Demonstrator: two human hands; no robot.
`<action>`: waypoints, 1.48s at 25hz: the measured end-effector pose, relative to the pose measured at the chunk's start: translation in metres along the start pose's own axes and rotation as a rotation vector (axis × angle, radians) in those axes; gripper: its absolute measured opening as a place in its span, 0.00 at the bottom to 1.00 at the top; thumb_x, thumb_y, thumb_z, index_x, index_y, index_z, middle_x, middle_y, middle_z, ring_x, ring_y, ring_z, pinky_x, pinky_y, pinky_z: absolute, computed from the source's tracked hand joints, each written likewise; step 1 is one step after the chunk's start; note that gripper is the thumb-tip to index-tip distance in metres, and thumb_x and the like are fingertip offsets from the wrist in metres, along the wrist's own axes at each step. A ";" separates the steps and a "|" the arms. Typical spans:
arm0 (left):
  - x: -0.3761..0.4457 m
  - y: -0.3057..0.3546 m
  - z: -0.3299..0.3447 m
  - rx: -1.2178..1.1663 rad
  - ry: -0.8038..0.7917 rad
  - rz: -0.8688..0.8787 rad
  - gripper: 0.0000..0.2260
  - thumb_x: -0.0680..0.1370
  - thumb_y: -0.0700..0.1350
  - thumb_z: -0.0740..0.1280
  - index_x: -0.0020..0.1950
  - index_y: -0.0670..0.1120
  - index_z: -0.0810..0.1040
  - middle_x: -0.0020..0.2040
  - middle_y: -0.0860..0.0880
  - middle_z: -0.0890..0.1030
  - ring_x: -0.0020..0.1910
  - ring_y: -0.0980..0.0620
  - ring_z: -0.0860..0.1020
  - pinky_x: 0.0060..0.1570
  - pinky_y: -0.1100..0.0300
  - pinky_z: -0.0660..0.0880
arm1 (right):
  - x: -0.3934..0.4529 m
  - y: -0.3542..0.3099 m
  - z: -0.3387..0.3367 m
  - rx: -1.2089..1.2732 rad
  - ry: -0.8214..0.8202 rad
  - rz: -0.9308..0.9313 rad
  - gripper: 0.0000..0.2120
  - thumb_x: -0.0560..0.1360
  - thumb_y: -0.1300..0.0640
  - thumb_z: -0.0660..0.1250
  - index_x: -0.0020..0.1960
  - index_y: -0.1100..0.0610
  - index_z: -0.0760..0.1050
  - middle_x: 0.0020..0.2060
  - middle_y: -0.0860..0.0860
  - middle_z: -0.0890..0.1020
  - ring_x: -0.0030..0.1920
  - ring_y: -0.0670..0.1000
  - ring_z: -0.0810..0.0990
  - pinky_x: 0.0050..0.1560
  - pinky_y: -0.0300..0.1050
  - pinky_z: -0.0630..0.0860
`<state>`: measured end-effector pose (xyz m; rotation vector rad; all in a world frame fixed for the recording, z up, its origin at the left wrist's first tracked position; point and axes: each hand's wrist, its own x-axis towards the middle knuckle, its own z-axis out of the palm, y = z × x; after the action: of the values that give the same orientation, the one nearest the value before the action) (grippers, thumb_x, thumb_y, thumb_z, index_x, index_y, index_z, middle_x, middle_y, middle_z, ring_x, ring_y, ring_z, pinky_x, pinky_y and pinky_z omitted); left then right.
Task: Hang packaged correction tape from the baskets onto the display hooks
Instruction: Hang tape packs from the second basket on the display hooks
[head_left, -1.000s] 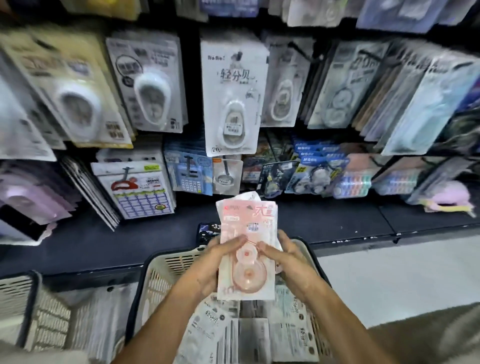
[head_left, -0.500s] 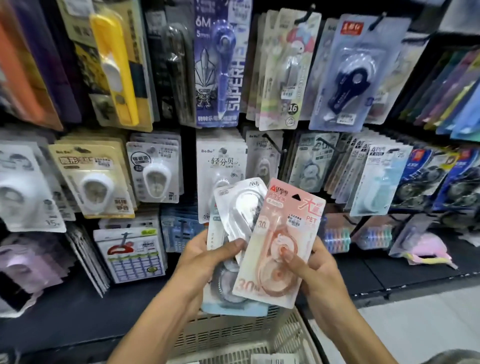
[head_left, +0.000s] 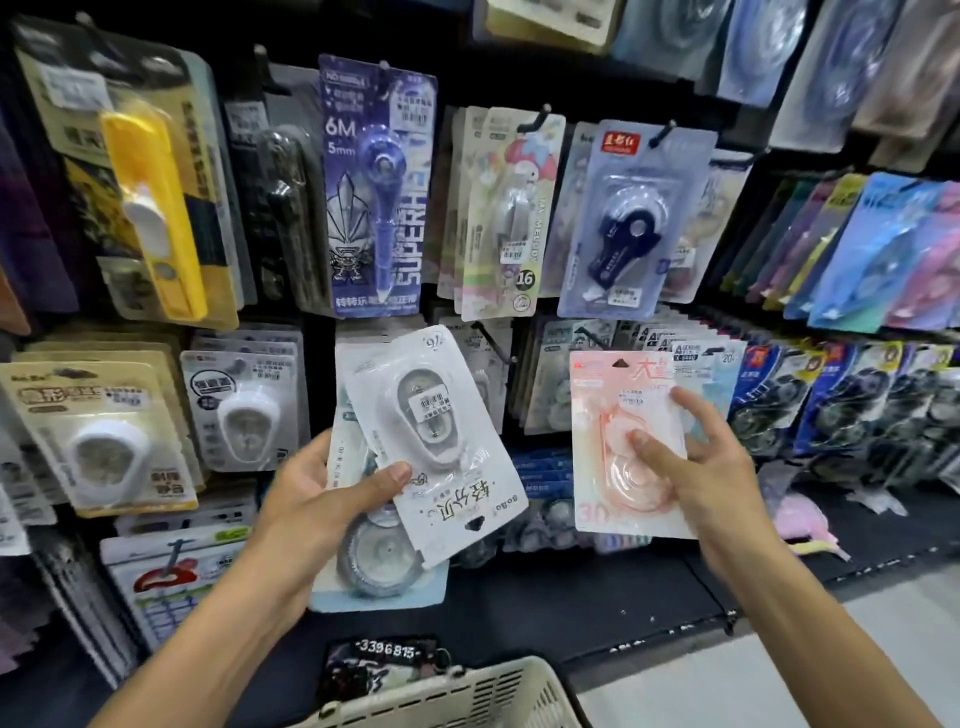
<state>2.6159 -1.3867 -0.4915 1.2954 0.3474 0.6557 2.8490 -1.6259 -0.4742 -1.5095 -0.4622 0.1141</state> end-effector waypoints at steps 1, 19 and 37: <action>0.000 0.000 0.000 0.005 -0.005 0.001 0.22 0.60 0.47 0.81 0.52 0.57 0.85 0.54 0.46 0.87 0.52 0.45 0.86 0.57 0.47 0.78 | 0.003 0.001 -0.002 -0.044 0.018 -0.010 0.29 0.60 0.46 0.80 0.60 0.38 0.78 0.56 0.50 0.85 0.57 0.55 0.84 0.61 0.62 0.79; -0.004 -0.002 -0.008 0.090 -0.065 -0.008 0.24 0.58 0.48 0.85 0.51 0.57 0.86 0.52 0.44 0.88 0.50 0.43 0.87 0.44 0.54 0.85 | 0.020 -0.012 -0.025 0.013 0.021 0.103 0.18 0.64 0.50 0.79 0.53 0.49 0.85 0.55 0.51 0.86 0.48 0.55 0.88 0.45 0.50 0.84; -0.013 0.009 -0.008 0.417 -0.154 0.088 0.19 0.68 0.37 0.80 0.51 0.58 0.84 0.47 0.55 0.88 0.44 0.56 0.87 0.38 0.68 0.80 | -0.045 -0.069 0.089 -0.814 -0.710 -0.496 0.41 0.73 0.45 0.75 0.77 0.37 0.54 0.72 0.43 0.71 0.69 0.46 0.70 0.66 0.43 0.67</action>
<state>2.5993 -1.3875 -0.4864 1.7564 0.3114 0.5704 2.7612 -1.5638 -0.4172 -2.0696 -1.5810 0.0691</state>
